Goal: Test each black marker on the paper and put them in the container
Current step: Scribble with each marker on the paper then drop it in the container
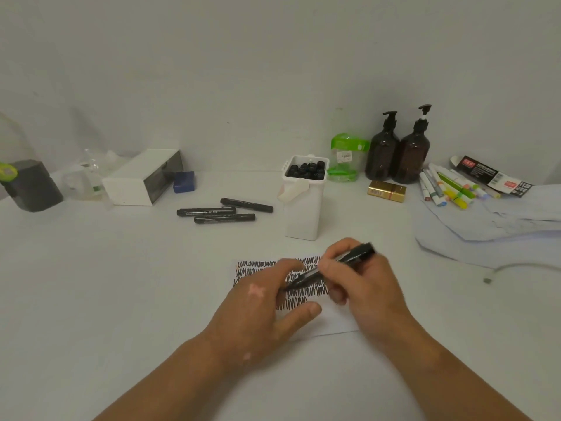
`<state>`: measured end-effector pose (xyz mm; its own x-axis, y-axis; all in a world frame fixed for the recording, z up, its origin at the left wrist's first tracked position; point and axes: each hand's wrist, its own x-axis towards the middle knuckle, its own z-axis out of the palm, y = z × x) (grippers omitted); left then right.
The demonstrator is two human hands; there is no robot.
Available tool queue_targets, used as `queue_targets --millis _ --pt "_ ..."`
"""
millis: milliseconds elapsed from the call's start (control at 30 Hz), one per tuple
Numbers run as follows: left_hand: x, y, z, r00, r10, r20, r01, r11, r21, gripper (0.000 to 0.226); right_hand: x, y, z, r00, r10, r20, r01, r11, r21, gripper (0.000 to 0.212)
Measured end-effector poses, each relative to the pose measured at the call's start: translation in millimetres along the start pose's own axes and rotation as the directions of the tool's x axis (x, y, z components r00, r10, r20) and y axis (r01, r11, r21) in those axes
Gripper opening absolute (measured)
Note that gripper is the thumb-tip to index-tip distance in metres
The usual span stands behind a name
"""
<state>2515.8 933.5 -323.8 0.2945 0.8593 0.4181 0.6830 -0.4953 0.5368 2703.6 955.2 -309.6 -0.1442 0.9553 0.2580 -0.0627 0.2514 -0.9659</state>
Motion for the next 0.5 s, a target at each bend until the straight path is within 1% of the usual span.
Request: queue_targets --millis 67,133,200,300,367,433,500 --pt "0.1 -6.1 1.5 0.999 -0.032 -0.007 0.033 0.997 0.066 0.064 6.8 0.1 -14.3 0.990 0.050 -0.130 -0.041 0.996 0.074 0.017" --pt "0.1 -11.5 3.0 0.996 -0.069 0.057 0.060 0.987 0.147 0.072 11.3 1.7 -28.1 0.981 0.105 -0.163 -0.094 0.993 0.077 0.013" --pt "0.8 -16.2 4.7 0.986 -0.120 0.118 0.095 0.974 0.205 0.075 12.3 5.9 -33.0 0.977 0.180 -0.117 -0.173 0.983 0.063 0.008" --pt "1.7 -21.5 3.6 0.979 -0.160 0.127 0.128 0.965 0.228 0.071 9.6 13.0 -26.5 0.959 0.282 0.010 -0.282 0.959 0.028 0.026" --pt "1.4 -24.2 1.1 0.976 -0.176 0.129 0.143 0.962 0.233 0.070 7.5 17.0 -21.3 0.957 0.286 0.041 -0.283 0.956 -0.072 0.031" --pt "1.1 -26.1 -0.5 0.973 -0.189 0.136 0.153 0.959 0.238 0.070 6.8 20.1 -18.3 0.967 0.255 0.025 -0.246 0.951 -0.187 0.023" --pt "0.5 -26.8 -1.1 0.970 -0.196 0.141 0.160 0.959 0.235 0.069 6.8 22.5 -17.3 0.971 0.241 0.003 -0.232 0.938 -0.257 0.017"
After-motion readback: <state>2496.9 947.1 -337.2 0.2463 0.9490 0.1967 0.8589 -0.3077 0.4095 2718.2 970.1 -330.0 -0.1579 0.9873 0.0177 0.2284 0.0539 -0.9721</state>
